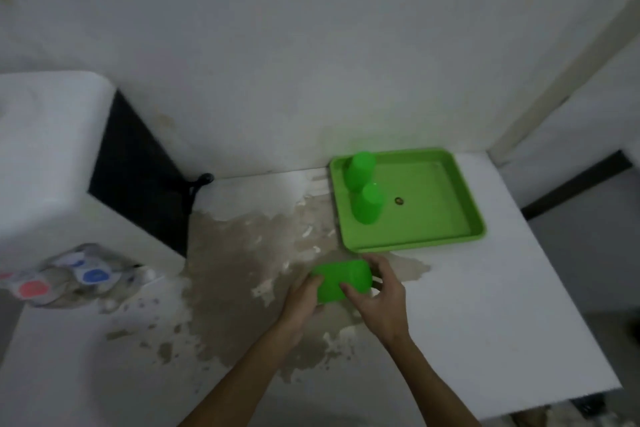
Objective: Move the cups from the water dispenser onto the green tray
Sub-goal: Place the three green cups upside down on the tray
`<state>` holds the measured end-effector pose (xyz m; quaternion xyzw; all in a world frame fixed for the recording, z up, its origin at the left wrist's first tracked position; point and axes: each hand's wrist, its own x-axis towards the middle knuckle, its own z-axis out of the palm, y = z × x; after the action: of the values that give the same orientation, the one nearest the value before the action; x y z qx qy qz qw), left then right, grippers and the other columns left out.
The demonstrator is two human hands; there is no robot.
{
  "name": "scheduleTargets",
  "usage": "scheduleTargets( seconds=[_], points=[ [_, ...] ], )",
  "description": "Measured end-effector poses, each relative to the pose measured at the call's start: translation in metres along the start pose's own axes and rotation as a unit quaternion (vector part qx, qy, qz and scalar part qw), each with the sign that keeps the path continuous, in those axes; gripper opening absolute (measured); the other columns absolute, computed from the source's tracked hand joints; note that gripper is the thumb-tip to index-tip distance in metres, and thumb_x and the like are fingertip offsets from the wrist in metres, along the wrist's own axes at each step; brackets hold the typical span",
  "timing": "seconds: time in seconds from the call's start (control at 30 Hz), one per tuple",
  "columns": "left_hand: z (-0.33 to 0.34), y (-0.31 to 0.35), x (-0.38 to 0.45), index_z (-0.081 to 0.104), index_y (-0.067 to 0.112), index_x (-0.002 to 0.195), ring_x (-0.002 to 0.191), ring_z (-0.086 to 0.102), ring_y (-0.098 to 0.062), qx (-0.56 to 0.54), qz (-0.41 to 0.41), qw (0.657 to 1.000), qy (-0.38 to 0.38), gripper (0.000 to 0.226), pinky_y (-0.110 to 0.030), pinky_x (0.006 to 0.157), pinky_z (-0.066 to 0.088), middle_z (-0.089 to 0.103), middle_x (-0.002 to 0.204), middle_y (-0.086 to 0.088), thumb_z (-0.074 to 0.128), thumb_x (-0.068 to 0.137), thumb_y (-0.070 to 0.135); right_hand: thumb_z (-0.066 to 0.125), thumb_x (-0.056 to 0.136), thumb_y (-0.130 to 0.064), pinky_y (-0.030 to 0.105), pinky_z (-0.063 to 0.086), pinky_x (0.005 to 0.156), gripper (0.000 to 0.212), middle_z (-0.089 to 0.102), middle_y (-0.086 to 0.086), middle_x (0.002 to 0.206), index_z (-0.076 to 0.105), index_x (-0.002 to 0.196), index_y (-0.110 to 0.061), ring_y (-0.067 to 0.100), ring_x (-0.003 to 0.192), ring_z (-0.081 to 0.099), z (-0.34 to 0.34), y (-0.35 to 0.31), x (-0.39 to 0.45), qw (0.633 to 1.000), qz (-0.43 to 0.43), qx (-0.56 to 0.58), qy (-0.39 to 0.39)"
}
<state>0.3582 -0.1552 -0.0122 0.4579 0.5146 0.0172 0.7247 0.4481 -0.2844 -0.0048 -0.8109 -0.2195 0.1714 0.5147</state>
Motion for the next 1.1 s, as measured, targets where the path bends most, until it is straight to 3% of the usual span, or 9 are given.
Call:
scheduleTargets(
  seconds=[0.17, 0.33, 0.47, 0.57, 0.63, 0.8, 0.87, 1.0, 1.1],
  points=[
    [0.072, 0.021, 0.02, 0.062, 0.026, 0.117, 0.092, 0.065, -0.015, 0.03, 0.003, 0.999, -0.04, 0.021, -0.035, 0.081, 0.052, 0.067, 0.11, 0.001, 0.052, 0.1, 0.021, 0.089, 0.068, -0.022, 0.038, 0.058, 0.087, 0.06, 0.067, -0.003, 0.116, 0.06, 0.121, -0.02, 0.016, 0.107, 0.064, -0.054, 0.017, 0.043, 0.998, -0.026, -0.034, 0.053],
    [0.116, 0.042, 0.044, 0.054, 0.015, 0.138, 0.111, 0.065, -0.027, 0.046, -0.002, 0.997, -0.065, 0.038, -0.033, 0.08, 0.052, 0.065, 0.128, -0.009, 0.052, 0.1, 0.019, 0.087, 0.068, -0.025, 0.043, 0.056, 0.088, 0.058, 0.066, -0.004, 0.117, 0.06, 0.119, -0.023, 0.015, 0.108, 0.062, -0.081, 0.028, 0.089, 0.993, -0.043, -0.07, 0.085],
    [0.135, 0.053, 0.062, 0.057, 0.016, 0.135, 0.105, 0.066, -0.025, 0.053, -0.006, 0.996, -0.071, 0.035, -0.035, 0.086, 0.051, 0.067, 0.122, -0.007, 0.052, 0.1, 0.016, 0.086, 0.07, -0.024, 0.044, 0.054, 0.09, 0.055, 0.065, -0.002, 0.118, 0.06, 0.119, -0.021, 0.015, 0.11, 0.058, -0.086, 0.035, 0.119, 0.989, -0.059, -0.104, 0.086],
    [0.142, 0.057, 0.076, 0.057, 0.019, 0.131, 0.087, 0.067, -0.015, 0.053, 0.005, 0.996, -0.076, 0.033, -0.025, 0.072, 0.051, 0.067, 0.113, -0.004, 0.05, 0.099, 0.011, 0.085, 0.071, -0.024, 0.041, 0.053, 0.091, 0.054, 0.064, -0.002, 0.119, 0.061, 0.119, -0.019, 0.013, 0.112, 0.056, -0.085, 0.038, 0.137, 0.988, -0.064, -0.12, 0.078],
    [0.141, 0.056, 0.085, 0.057, 0.019, 0.13, 0.088, 0.068, -0.015, 0.07, 0.011, 0.995, -0.072, 0.033, -0.024, 0.069, 0.051, 0.067, 0.115, -0.006, 0.051, 0.098, 0.011, 0.084, 0.072, -0.025, 0.04, 0.053, 0.092, 0.053, 0.064, -0.001, 0.12, 0.061, 0.119, -0.018, 0.015, 0.113, 0.056, -0.082, 0.041, 0.145, 0.988, -0.065, -0.123, 0.067],
    [0.13, 0.044, 0.101, 0.063, 0.01, 0.126, 0.101, 0.07, -0.029, 0.109, 0.028, 0.993, -0.046, 0.032, -0.044, 0.095, 0.054, 0.07, 0.114, -0.012, 0.058, 0.094, 0.009, 0.083, 0.072, -0.029, 0.034, 0.051, 0.096, 0.053, 0.064, 0.003, 0.12, 0.061, 0.119, -0.016, 0.018, 0.114, 0.056, -0.069, 0.048, 0.144, 0.986, -0.065, -0.15, 0.033],
    [0.126, 0.043, 0.106, 0.066, 0.01, 0.117, 0.102, 0.07, -0.031, 0.113, 0.032, 0.992, -0.043, 0.027, -0.048, 0.098, 0.053, 0.071, 0.109, -0.012, 0.06, 0.091, 0.008, 0.083, 0.072, -0.03, 0.03, 0.049, 0.096, 0.053, 0.063, 0.004, 0.121, 0.06, 0.119, -0.016, 0.018, 0.115, 0.055, -0.065, 0.05, 0.141, 0.986, -0.057, -0.156, 0.024],
    [0.123, 0.05, 0.103, 0.065, 0.019, 0.114, 0.093, 0.065, -0.011, 0.164, 0.087, 0.983, -0.016, 0.036, -0.028, 0.076, 0.051, 0.068, 0.105, 0.002, 0.068, 0.078, 0.023, 0.083, 0.072, -0.027, 0.026, 0.045, 0.095, 0.054, 0.062, 0.005, 0.123, 0.06, 0.12, -0.015, 0.02, 0.117, 0.055, -0.064, 0.053, 0.14, 0.985, -0.048, -0.166, 0.02],
    [0.122, 0.056, 0.105, 0.055, 0.025, 0.119, 0.091, 0.06, -0.004, 0.191, 0.134, 0.972, 0.027, 0.042, -0.018, 0.067, 0.042, 0.062, 0.108, 0.005, 0.073, 0.081, 0.019, 0.084, 0.072, -0.024, 0.027, 0.045, 0.094, 0.053, 0.061, 0.006, 0.126, 0.061, 0.119, -0.015, 0.02, 0.119, 0.054, -0.065, 0.053, 0.144, 0.983, -0.04, -0.175, 0.027]
  ],
)
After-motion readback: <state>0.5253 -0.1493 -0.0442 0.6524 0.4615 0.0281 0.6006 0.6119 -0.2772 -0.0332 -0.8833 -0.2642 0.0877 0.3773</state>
